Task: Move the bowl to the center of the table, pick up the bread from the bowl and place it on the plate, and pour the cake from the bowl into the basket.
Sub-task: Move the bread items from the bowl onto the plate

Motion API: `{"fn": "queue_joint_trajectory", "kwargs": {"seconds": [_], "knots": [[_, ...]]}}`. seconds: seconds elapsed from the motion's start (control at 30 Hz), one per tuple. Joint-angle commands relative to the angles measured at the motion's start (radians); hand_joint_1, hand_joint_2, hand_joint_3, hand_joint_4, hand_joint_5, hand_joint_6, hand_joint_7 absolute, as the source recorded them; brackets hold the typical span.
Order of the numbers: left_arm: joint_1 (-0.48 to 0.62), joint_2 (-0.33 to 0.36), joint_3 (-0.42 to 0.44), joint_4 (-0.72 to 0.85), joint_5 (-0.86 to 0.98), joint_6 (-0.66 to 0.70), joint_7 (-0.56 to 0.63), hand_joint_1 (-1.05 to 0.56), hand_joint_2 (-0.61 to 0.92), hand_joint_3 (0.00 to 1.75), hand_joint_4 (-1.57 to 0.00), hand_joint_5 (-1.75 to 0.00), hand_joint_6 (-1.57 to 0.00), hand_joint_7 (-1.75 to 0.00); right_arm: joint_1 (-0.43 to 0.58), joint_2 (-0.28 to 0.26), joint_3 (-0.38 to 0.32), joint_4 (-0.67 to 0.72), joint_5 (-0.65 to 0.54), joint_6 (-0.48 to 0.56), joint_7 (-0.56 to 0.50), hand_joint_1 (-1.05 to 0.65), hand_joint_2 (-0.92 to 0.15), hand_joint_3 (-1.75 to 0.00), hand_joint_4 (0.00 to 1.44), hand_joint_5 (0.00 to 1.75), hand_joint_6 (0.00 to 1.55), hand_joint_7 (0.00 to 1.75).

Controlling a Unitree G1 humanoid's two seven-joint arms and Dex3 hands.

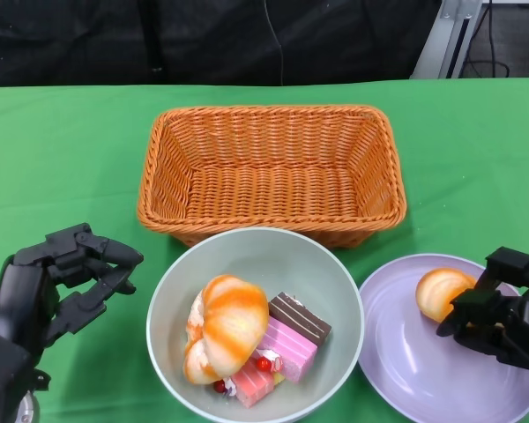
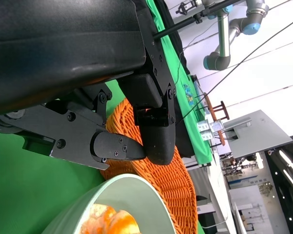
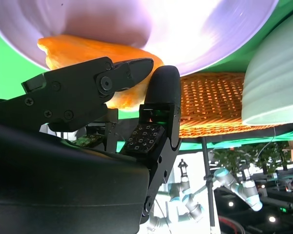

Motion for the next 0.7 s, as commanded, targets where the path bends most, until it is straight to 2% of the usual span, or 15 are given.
{"fn": "queue_joint_trajectory", "kwargs": {"seconds": [0.03,0.1,0.2,0.27,0.33,0.5,0.7], "knots": [[0.010,0.008,0.004,-0.009,0.004,-0.002,0.012,-0.25,0.92,0.20,-0.90,-1.24,-1.01,-0.84,-0.010,-0.008,0.013,-0.001,0.013,-0.011,0.044,-0.13,-0.92,-0.03,0.91,1.11,1.01,0.53],[0.011,0.008,0.004,-0.011,0.011,-0.002,0.020,-0.26,0.92,0.20,-0.90,-1.25,-1.01,-0.85,-0.018,-0.015,0.022,0.002,0.011,-0.034,0.060,-0.12,-0.92,-0.02,0.96,0.91,1.11,0.31],[0.009,0.008,0.005,-0.006,0.003,-0.005,0.007,-0.26,0.92,0.20,-0.89,-1.27,-1.00,-0.87,-0.029,-0.029,0.032,0.009,0.022,-0.085,0.109,-0.16,-0.92,-0.03,0.97,0.65,1.10,0.12],[0.008,0.008,0.006,-0.002,0.006,-0.008,0.009,-0.26,0.92,0.20,-0.88,-1.28,-1.00,-0.88,-0.035,-0.031,0.034,0.016,0.023,-0.111,0.118,-0.20,-0.92,-0.01,0.99,0.51,1.08,0.05],[0.007,0.009,0.006,0.001,0.005,-0.008,0.007,-0.25,0.92,0.20,-0.89,-1.27,-1.00,-0.89,-0.039,-0.031,0.035,0.025,0.023,-0.124,0.122,-0.26,-0.92,0.00,1.04,0.30,1.03,0.01],[0.007,0.009,0.005,0.000,0.011,-0.010,0.012,-0.25,0.92,0.20,-0.89,-1.26,-0.99,-0.89,-0.044,-0.039,0.035,0.025,0.030,-0.137,0.171,-0.38,-0.90,0.00,1.03,0.12,0.91,0.00],[0.008,0.011,0.004,0.001,0.016,-0.014,0.013,-0.25,0.92,0.21,-0.89,-1.26,-0.99,-0.89,-0.038,-0.038,0.029,0.017,0.044,-0.130,0.214,-0.44,-0.90,0.00,1.03,0.07,0.89,0.00]]}}
